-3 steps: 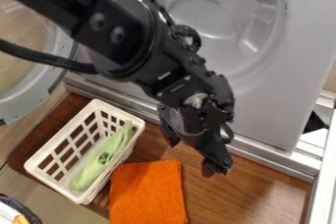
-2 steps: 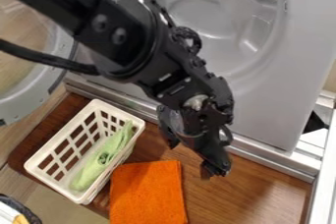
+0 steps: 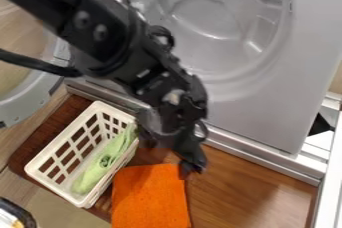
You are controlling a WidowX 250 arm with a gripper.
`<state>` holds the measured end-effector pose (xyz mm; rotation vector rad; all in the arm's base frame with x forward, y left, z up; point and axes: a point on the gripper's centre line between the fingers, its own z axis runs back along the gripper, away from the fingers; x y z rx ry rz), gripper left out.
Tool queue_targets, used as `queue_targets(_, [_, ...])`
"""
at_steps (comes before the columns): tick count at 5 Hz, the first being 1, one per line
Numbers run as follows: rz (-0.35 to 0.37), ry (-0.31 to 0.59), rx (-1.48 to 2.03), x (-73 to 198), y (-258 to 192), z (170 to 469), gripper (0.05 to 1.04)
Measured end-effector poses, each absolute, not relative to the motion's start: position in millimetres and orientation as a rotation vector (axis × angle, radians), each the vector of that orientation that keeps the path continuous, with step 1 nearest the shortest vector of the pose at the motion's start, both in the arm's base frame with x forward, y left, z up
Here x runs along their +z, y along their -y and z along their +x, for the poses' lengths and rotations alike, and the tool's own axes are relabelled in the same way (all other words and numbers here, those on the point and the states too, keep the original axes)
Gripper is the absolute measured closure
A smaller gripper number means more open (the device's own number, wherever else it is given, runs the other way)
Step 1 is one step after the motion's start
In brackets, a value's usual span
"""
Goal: Move the white basket to the right side of the table
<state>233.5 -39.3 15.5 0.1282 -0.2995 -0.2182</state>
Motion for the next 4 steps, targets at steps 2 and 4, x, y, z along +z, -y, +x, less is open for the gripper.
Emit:
queue_targets(2, [0.148,0.242,-0.081,24,-24,223,0.085])
queue_targets(4, [0.148,0.193,0.056,17,-79,210,0.085])
